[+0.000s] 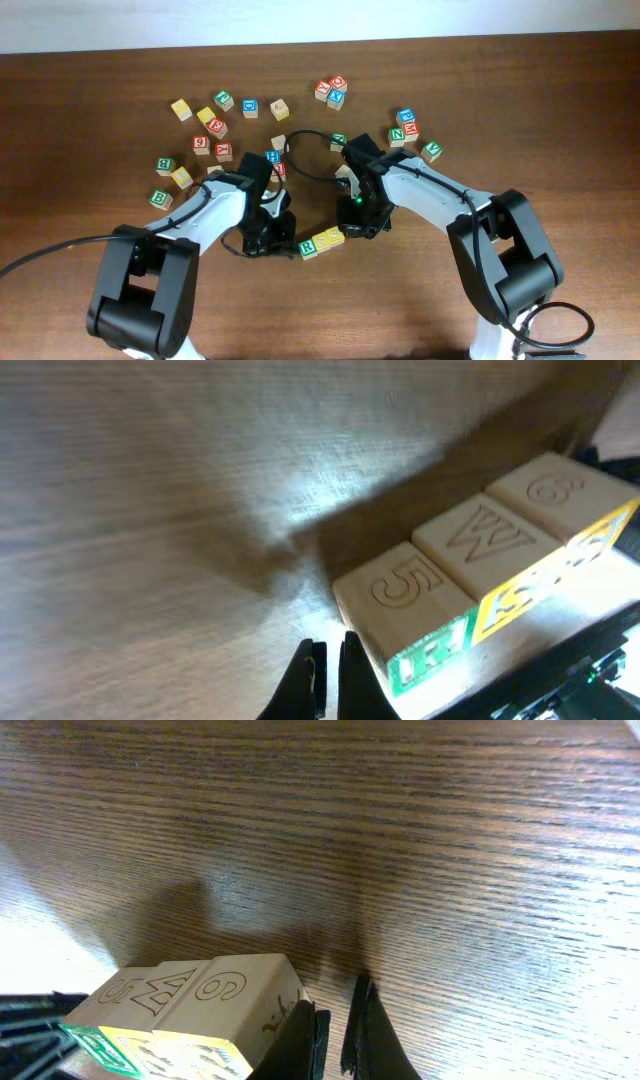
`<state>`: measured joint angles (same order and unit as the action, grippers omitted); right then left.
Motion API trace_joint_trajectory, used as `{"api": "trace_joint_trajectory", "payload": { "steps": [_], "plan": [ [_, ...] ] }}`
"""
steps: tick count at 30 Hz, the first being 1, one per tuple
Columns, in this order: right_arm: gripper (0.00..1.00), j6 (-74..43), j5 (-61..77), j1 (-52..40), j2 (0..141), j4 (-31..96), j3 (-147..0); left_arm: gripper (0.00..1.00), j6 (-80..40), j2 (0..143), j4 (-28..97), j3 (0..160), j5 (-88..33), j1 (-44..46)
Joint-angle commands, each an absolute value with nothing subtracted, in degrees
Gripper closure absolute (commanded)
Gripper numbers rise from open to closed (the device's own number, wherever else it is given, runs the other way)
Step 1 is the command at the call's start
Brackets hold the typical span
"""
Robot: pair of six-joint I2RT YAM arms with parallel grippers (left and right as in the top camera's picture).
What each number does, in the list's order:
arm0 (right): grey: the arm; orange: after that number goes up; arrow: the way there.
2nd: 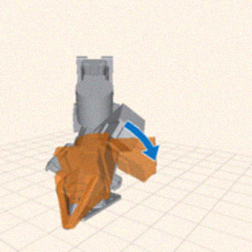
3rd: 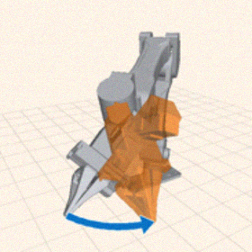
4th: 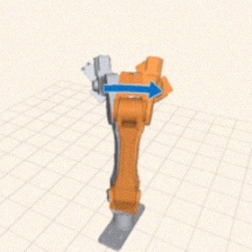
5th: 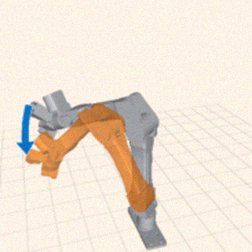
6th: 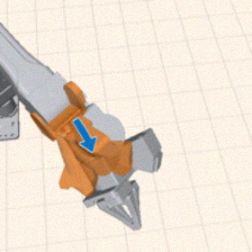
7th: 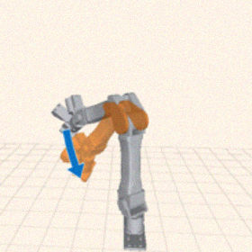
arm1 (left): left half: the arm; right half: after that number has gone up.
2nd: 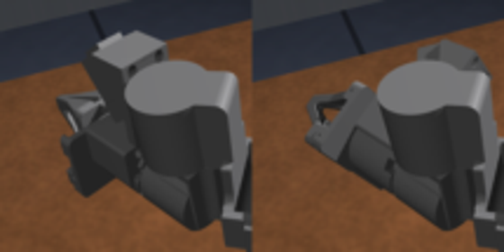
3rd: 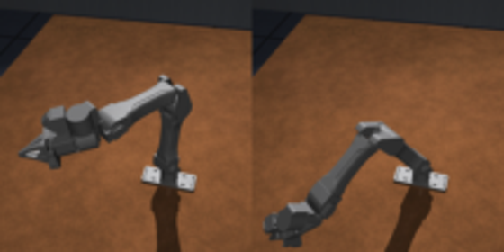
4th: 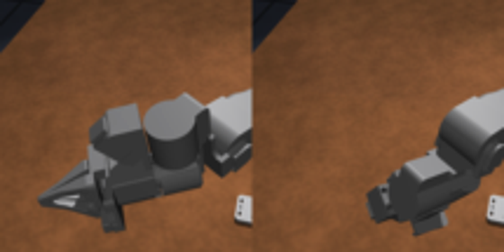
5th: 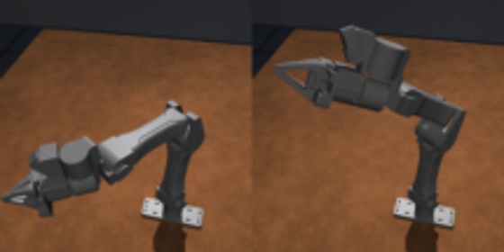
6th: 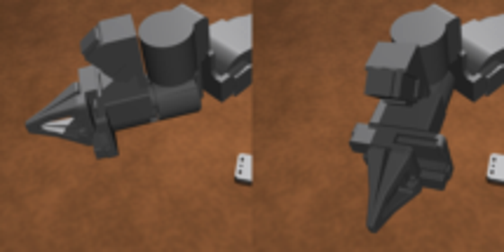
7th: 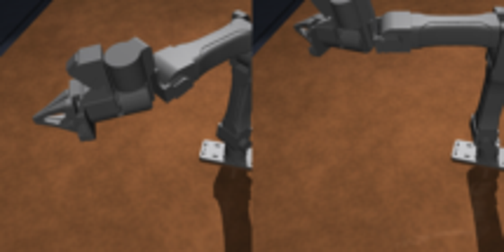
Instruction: Spell out RSS
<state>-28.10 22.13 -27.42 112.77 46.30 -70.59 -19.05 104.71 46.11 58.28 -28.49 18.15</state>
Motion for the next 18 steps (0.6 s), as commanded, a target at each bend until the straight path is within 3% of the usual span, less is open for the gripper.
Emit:
{"api": "trace_joint_trajectory", "payload": {
  "steps": [1, 7, 13, 18],
  "plan": [
    [0.95, -27.92, 18.85, -27.79, 113.69, 46.24, -69.65, 1.00, -18.72, 105.91, 44.34, 57.95, -28.12, 17.19],
    [0.95, -27.92, 18.55, -27.79, 113.69, 46.22, -69.65, 1.00, -18.74, 105.91, 43.46, 57.95, -28.25, 17.08],
    [0.95, -27.92, 15.57, -27.79, 113.69, 46.00, -69.65, 1.00, -18.74, 105.62, 52.82, 59.24, -22.20, 14.48],
    [0.95, -27.97, 15.84, -27.81, 113.73, 44.47, -69.65, 1.00, -19.84, 105.65, 52.53, 59.18, -23.24, 17.34]
  ]
}}
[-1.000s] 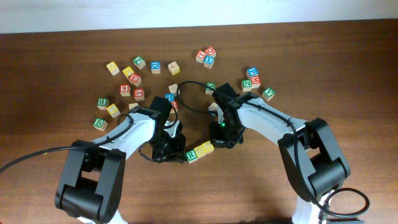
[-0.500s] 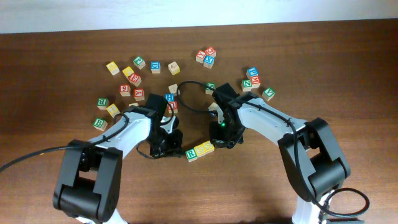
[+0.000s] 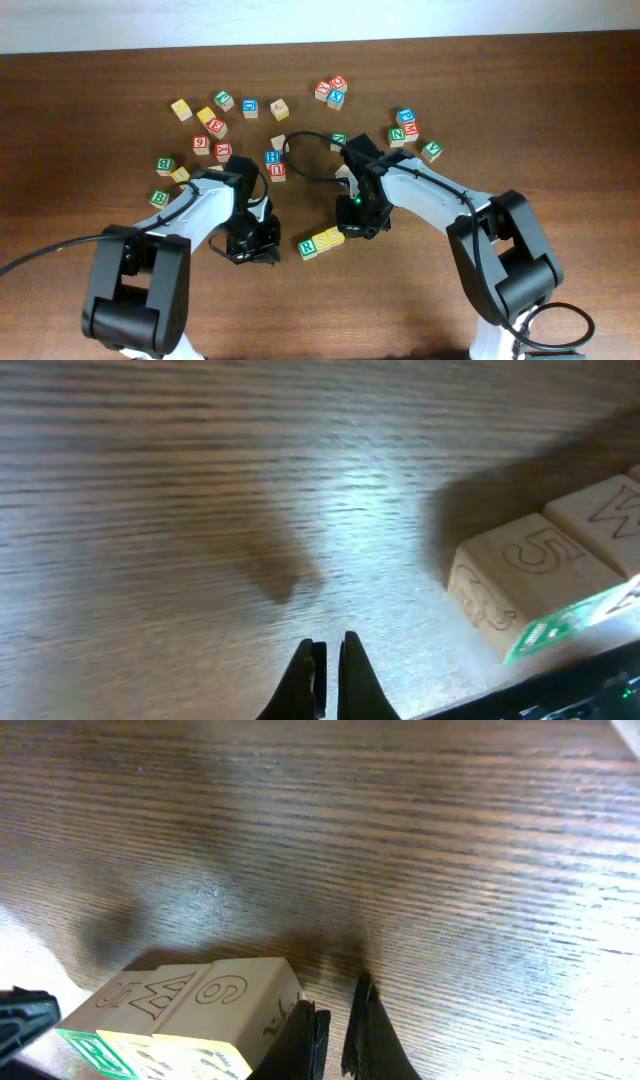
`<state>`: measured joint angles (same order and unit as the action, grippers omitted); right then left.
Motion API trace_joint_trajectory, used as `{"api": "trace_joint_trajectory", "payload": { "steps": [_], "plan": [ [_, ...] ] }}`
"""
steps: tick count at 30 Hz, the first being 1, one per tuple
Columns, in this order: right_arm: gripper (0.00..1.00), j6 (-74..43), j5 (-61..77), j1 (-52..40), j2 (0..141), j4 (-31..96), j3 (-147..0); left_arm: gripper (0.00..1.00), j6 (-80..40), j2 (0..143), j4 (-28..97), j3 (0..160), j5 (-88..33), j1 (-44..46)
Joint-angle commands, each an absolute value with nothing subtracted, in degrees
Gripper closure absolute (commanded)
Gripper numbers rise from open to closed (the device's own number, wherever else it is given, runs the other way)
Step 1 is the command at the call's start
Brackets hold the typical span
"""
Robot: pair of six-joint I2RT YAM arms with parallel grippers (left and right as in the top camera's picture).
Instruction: Spell out RSS
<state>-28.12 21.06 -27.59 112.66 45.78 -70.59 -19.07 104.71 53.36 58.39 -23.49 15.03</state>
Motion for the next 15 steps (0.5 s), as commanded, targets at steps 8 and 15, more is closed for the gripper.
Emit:
{"api": "trace_joint_trajectory", "payload": {
  "steps": [8, 15],
  "plan": [
    [0.95, -27.97, 16.10, -27.81, 113.73, 44.27, -69.65, 1.00, -24.45, 105.65, 46.96, 59.18, -23.29, 22.90],
    [0.95, -28.14, 17.98, -27.81, 113.73, 44.25, -69.65, 1.00, -24.40, 105.65, 43.03, 59.18, -23.27, 23.16]
  ]
}}
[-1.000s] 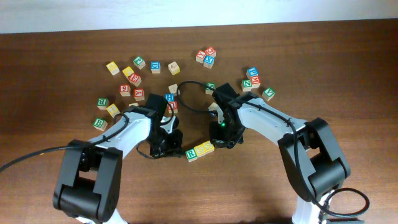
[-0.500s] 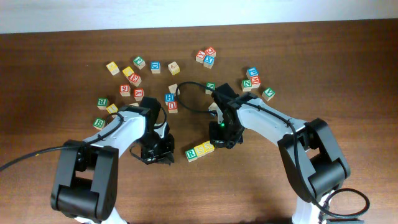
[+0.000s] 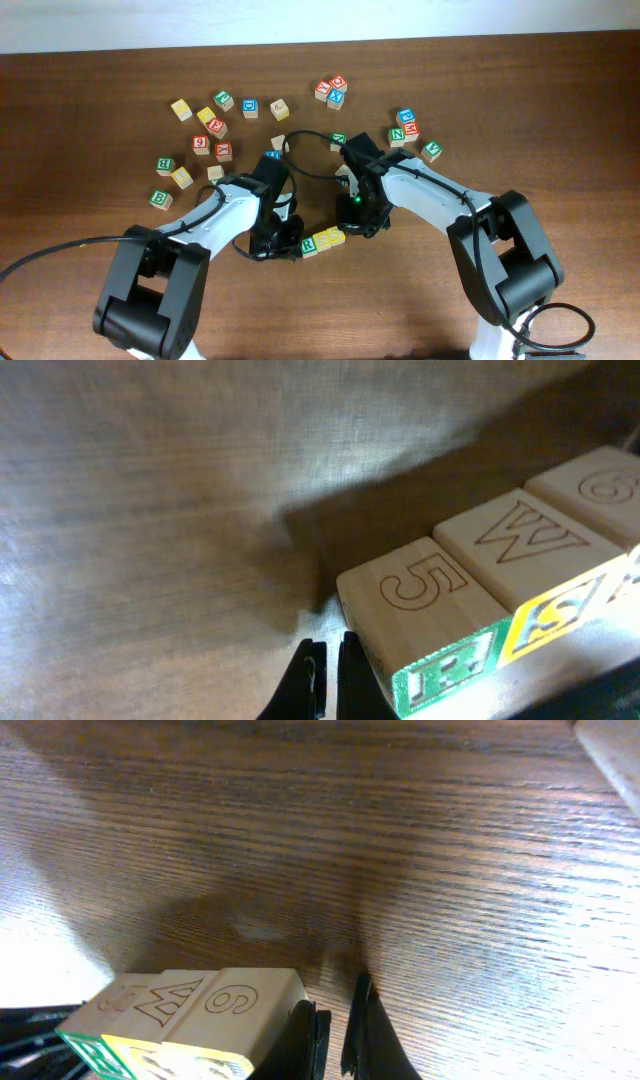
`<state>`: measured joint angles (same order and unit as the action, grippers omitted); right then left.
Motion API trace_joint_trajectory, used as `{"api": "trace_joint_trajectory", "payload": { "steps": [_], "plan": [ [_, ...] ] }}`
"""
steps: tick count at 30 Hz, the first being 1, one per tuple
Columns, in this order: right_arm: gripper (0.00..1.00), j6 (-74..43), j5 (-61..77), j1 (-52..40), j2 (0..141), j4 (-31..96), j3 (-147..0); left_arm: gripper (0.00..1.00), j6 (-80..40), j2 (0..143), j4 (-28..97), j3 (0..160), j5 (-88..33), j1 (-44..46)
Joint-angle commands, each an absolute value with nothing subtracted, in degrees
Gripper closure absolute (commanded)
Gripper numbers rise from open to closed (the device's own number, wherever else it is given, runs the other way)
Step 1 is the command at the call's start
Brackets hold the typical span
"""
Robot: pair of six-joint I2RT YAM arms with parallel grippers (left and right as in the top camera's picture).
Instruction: Spell out RSS
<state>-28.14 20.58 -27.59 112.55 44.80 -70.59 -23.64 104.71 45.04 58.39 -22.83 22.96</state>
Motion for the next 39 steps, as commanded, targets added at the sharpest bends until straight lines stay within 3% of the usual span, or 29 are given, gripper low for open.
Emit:
{"api": "trace_joint_trajectory", "payload": {
  "steps": [1, 39],
  "plan": [
    [0.95, -28.12, 18.46, -27.83, 113.73, 44.25, -69.65, 1.00, -24.40, 105.65, 42.65, 59.18, -23.24, 23.16],
    [0.96, -28.14, 18.61, -28.86, 113.73, 45.12, -69.65, 1.00, -24.36, 105.65, 34.46, 59.18, -18.20, 23.11]
  ]
}}
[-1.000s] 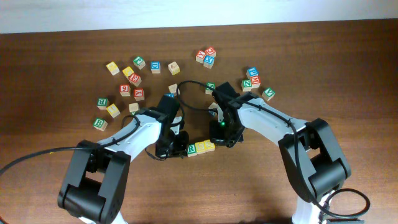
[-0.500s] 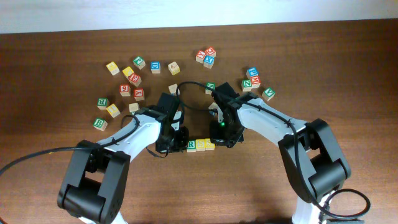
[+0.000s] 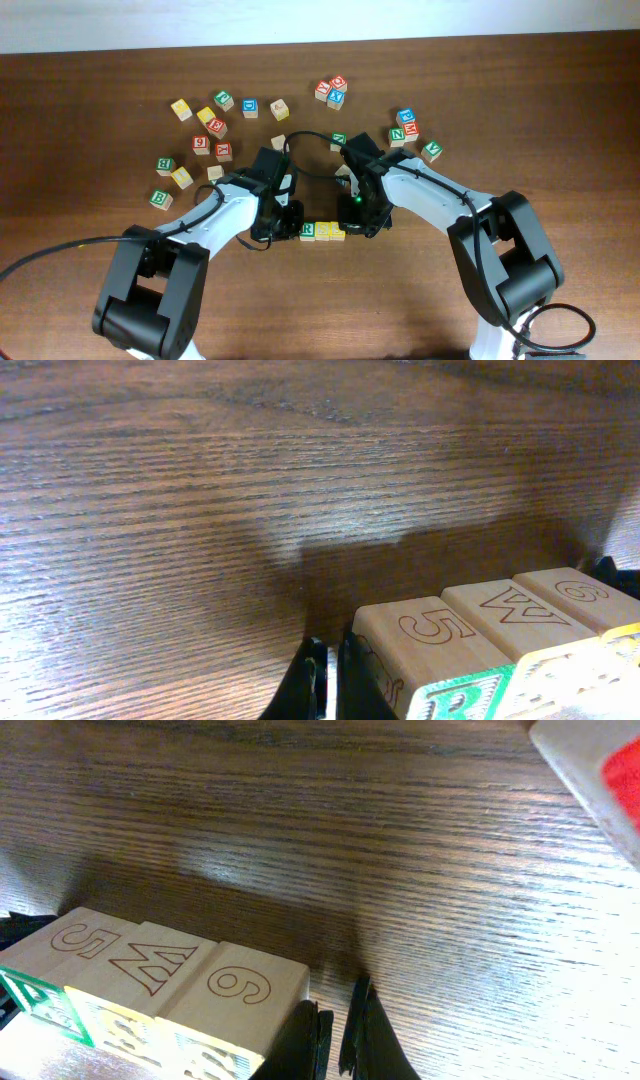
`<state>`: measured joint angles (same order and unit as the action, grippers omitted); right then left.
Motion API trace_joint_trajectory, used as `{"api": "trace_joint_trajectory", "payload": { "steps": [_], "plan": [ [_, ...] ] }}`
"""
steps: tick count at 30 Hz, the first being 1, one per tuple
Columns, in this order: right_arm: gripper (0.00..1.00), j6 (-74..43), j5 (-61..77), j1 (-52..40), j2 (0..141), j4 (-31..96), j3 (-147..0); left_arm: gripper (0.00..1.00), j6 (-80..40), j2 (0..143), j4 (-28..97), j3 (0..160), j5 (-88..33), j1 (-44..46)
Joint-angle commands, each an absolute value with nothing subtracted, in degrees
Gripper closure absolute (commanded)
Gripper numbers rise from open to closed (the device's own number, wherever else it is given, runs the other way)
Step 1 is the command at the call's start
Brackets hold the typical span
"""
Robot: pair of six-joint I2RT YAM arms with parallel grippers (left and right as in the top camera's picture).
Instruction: Spell out RSS
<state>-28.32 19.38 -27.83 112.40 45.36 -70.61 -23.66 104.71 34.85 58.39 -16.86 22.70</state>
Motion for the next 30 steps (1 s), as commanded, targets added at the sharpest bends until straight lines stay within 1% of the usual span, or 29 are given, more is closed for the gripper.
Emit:
{"api": "trace_joint_trajectory", "payload": {
  "steps": [1, 12, 17, 20, 23, 26, 30],
  "plan": [
    [0.96, -28.14, 18.63, -28.86, 113.73, 44.95, -69.65, 1.00, -24.36, 105.65, 34.76, 59.18, -18.20, 23.11],
    [0.96, -28.14, 18.59, -28.86, 113.73, 43.42, -69.65, 1.00, -24.34, 105.65, 36.05, 59.20, -18.13, 23.11],
    [0.96, -28.14, 18.50, -28.86, 113.73, 44.23, -69.65, 1.00, -24.43, 105.21, 39.64, 59.81, -13.82, 21.67],
    [0.96, -28.14, 17.12, -28.86, 113.73, 44.60, -69.65, 1.00, -24.38, 103.20, 42.65, 61.10, -13.63, 19.68],
    [0.96, -28.14, 17.12, -28.80, 113.73, 44.71, -69.65, 1.00, -24.36, 98.28, 44.31, 61.67, -13.63, 18.57],
    [0.96, -28.16, 17.10, -28.80, 113.73, 44.69, -69.65, 1.00, -24.38, 95.46, 46.28, 61.67, -13.69, 18.92],
    [0.96, -29.45, 17.23, -28.80, 113.73, 44.69, -69.65, 1.00, -25.15, 95.55, 49.21, 61.60, -13.78, 22.90]
  ]
}}
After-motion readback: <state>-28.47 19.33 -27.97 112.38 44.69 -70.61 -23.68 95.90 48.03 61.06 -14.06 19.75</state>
